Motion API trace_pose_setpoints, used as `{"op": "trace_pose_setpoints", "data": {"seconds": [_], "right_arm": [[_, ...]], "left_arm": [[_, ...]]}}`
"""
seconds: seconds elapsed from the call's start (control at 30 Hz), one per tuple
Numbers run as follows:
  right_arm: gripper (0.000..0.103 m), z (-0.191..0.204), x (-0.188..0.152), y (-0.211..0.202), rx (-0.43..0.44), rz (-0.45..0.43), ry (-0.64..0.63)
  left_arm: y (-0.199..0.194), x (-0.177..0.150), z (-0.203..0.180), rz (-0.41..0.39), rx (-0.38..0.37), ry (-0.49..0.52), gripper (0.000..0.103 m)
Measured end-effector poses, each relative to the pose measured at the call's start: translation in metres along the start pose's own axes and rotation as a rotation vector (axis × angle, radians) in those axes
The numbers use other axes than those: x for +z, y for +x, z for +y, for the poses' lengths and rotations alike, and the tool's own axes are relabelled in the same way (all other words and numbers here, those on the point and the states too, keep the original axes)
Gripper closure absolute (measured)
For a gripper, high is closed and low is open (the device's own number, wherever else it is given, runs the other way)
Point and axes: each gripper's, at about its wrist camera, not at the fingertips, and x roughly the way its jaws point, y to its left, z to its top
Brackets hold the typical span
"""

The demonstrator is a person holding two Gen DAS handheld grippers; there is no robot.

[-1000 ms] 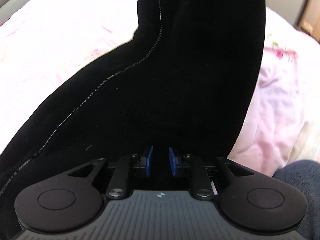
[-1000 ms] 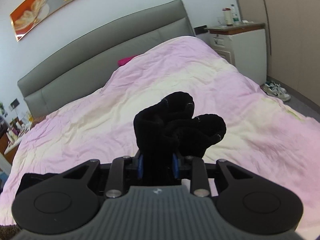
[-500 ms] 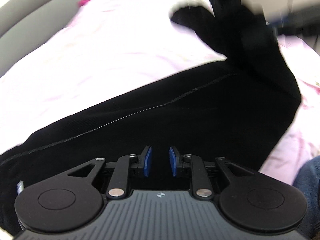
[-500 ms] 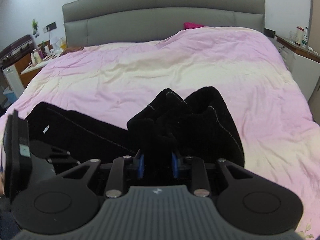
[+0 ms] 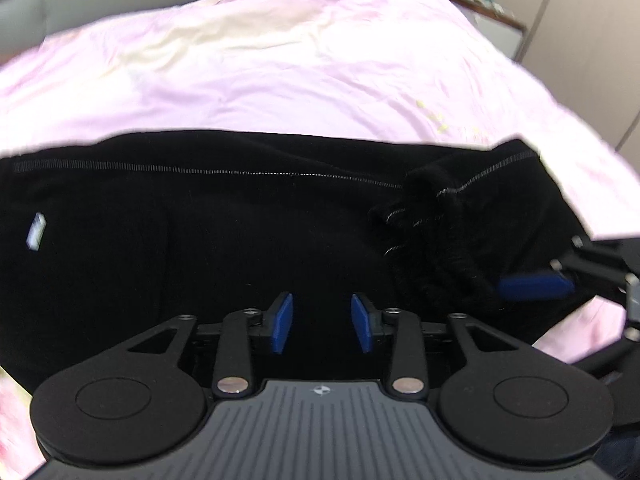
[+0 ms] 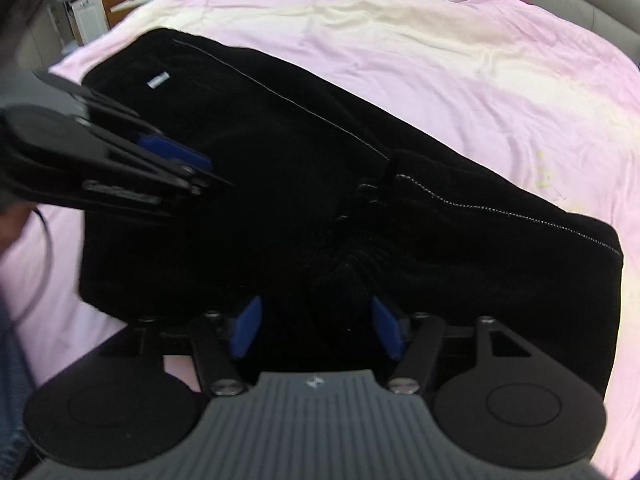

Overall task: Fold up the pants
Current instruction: 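Lower the folded trousers onto the bed with both grippers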

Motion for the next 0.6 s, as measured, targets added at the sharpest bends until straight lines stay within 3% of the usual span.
{"op": "trace_pose_setpoints", "data": {"seconds": [0.13, 0.23, 0.27, 0.37, 0.5, 0.53, 0.6], "right_arm": [[0.042, -0.023, 0.012, -0.031, 0.067, -0.028, 0.105], [0.046, -0.034, 0.022, -0.031, -0.019, -0.016, 0.073], [0.053, -0.037, 0.023, -0.028, -0.047, -0.007, 0.055], [0.061, -0.051, 0.026, -0.017, -0.055, 0.01, 0.084], [0.083, -0.056, 0.029, 0.01, -0.102, 0.047, 0.102], [0.085, -0.053, 0.027, 0.019, -0.098, 0.072, 0.088], [0.103, -0.043, 0.02, 0.034, -0.044, 0.122, 0.08]], "left_arm": [[0.008, 0.007, 0.014, 0.012, -0.117, -0.154, 0.056], [0.023, 0.017, 0.01, 0.027, -0.226, -0.247, 0.051], [0.028, 0.02, 0.009, 0.033, -0.252, -0.264, 0.048], [0.052, 0.022, -0.009, 0.037, -0.289, -0.31, 0.041], [0.074, 0.025, -0.007, 0.061, -0.311, -0.381, 0.037], [0.078, 0.026, -0.008, 0.067, -0.307, -0.376, 0.036], [0.081, 0.027, -0.01, 0.076, -0.291, -0.346, 0.033]]}}
